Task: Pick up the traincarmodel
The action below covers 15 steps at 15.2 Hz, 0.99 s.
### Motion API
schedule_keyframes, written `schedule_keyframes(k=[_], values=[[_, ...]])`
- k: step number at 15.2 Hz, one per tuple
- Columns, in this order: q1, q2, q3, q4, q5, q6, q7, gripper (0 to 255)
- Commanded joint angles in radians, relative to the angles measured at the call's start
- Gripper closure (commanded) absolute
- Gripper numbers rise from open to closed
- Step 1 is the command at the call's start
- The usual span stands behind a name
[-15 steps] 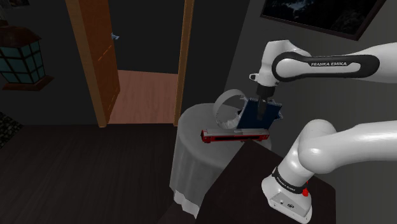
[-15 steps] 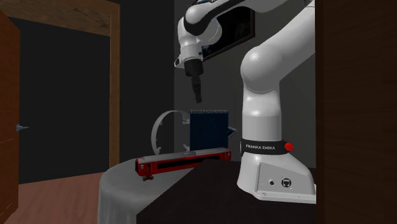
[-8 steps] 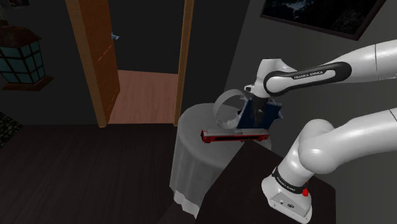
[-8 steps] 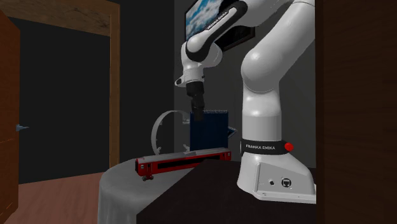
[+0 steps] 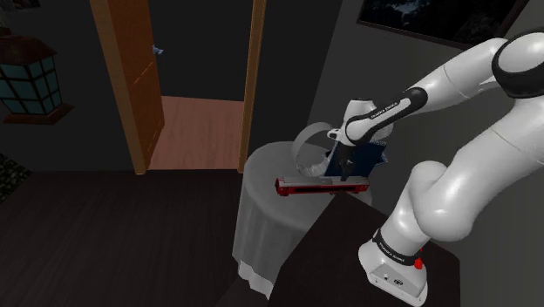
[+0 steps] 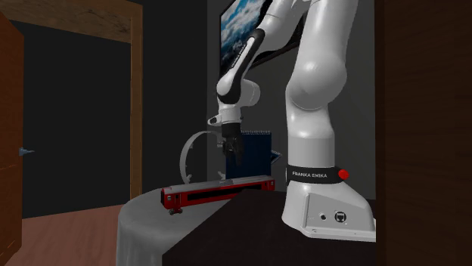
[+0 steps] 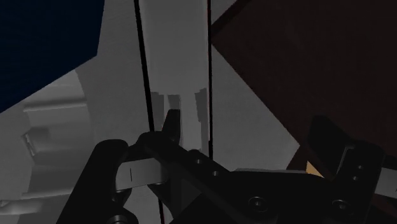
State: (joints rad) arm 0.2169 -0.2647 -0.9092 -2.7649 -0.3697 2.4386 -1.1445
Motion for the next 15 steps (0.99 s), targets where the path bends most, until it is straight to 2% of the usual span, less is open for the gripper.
schedule_keyframes(k=[1,2,3,4,7,12,14,15], values=[[0.102,0.133,-0.097,0.027,0.133,0.099,-0.18,0],[0.166,0.222,-0.14,0.043,0.267,0.144,-0.312,0],[0.204,0.326,-0.145,0.065,0.457,0.174,-0.482,0],[0.184,0.424,-0.094,0.095,0.64,0.185,-0.646,0],[0.074,0.489,0.037,0.114,0.746,0.212,-0.736,0],[-0.038,0.597,0.187,0.141,0.922,0.261,-0.861,0],[-0.039,0.596,0.188,0.141,0.921,0.262,-0.86,0],[-0.04,0.597,0.189,0.141,0.922,0.262,-0.861,255]])
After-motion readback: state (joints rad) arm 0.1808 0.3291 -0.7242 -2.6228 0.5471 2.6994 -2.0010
